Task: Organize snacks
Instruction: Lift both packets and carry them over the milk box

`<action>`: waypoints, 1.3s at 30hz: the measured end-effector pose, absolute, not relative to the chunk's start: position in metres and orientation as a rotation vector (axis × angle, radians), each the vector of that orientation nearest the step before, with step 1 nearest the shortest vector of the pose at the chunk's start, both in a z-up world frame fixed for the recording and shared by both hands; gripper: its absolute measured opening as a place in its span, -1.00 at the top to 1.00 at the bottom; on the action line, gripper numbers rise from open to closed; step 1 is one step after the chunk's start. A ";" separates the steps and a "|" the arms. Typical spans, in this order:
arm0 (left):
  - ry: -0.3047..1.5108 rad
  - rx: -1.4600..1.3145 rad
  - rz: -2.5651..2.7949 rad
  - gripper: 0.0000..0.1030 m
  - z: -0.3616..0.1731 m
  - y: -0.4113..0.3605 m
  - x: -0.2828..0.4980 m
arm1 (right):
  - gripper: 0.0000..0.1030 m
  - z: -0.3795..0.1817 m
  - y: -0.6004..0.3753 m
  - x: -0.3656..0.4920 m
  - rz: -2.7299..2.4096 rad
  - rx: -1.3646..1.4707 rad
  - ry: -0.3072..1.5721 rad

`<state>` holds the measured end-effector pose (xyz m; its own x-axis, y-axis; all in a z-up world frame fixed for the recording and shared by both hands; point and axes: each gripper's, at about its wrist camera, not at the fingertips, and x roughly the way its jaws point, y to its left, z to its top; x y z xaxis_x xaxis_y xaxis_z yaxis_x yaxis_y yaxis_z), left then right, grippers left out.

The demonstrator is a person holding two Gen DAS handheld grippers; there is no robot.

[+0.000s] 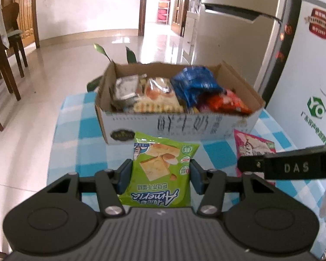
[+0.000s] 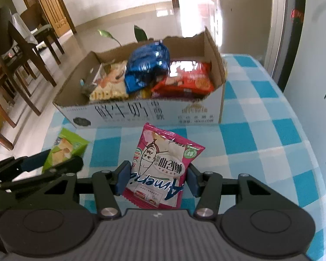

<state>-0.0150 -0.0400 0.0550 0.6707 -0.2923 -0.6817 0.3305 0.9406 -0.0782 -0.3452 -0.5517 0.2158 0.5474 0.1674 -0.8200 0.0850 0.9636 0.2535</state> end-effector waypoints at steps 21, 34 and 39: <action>0.673 0.041 -0.358 -0.06 0.112 -0.034 0.019 | -0.15 0.260 -0.560 -0.342 -0.002 0.311 0.817; 0.600 -0.006 -0.326 -0.06 0.124 -0.034 0.048 | -0.15 0.280 -0.569 -0.330 -0.018 0.300 0.699; 0.592 -0.031 -0.301 -0.06 0.125 -0.037 0.065 | -0.15 0.282 -0.584 -0.316 -0.057 0.336 0.665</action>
